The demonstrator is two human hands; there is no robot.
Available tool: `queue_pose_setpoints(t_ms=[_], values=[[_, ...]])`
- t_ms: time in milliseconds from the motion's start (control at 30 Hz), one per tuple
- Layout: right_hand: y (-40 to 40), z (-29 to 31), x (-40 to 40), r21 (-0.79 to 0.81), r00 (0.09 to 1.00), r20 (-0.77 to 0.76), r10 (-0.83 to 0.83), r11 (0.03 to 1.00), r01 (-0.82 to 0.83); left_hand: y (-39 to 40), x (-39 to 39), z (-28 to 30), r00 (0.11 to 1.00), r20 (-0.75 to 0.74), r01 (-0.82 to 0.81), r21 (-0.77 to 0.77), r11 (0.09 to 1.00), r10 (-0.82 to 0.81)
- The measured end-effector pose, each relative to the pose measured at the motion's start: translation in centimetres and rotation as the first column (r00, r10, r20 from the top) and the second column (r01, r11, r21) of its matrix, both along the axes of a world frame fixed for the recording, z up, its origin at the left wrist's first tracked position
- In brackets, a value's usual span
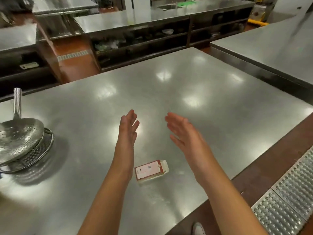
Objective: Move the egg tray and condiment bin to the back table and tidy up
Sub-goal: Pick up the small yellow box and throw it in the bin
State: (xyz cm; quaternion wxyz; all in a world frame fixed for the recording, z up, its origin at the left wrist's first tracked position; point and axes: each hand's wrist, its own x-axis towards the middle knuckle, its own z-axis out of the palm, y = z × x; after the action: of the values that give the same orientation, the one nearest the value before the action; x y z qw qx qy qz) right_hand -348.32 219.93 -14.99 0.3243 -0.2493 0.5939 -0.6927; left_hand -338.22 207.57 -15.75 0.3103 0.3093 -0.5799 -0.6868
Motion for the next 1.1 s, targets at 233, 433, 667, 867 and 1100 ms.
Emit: queue_pose_setpoints(t_ms=[233, 433, 667, 867, 1100], values=[[-3.9, 0.2, -3.2, -0.011, 0.974, 0.021, 0.223, 0.975, -0.223, -1.2, -0.5, 0.4, 0.974, 0.036, -0.221, -0.028, 0.975, 0.222], [-6.6, 1.5, -6.5, -0.006, 0.910, -0.001, 0.415, 0.910, -0.415, -0.1, -2.1, 1.1, 0.921, 0.022, -0.387, -0.047, 0.921, 0.388], [-8.0, -0.9, -6.9, 0.034, 0.839, 0.086, 0.537, 0.840, -0.541, 2.2, -0.4, -0.9, 0.822, 0.092, -0.564, -0.008, 0.825, 0.563], [-9.7, -1.3, -4.5, 0.071, 0.786, 0.098, 0.610, 0.784, -0.617, 2.4, 2.6, -2.2, 0.757, 0.140, -0.644, -0.003, 0.765, 0.638], [-8.7, -3.6, -4.3, 0.168, 0.810, 0.118, 0.574, 0.792, -0.586, 2.1, 2.1, -5.3, 0.798, 0.193, -0.592, 0.071, 0.803, 0.571]])
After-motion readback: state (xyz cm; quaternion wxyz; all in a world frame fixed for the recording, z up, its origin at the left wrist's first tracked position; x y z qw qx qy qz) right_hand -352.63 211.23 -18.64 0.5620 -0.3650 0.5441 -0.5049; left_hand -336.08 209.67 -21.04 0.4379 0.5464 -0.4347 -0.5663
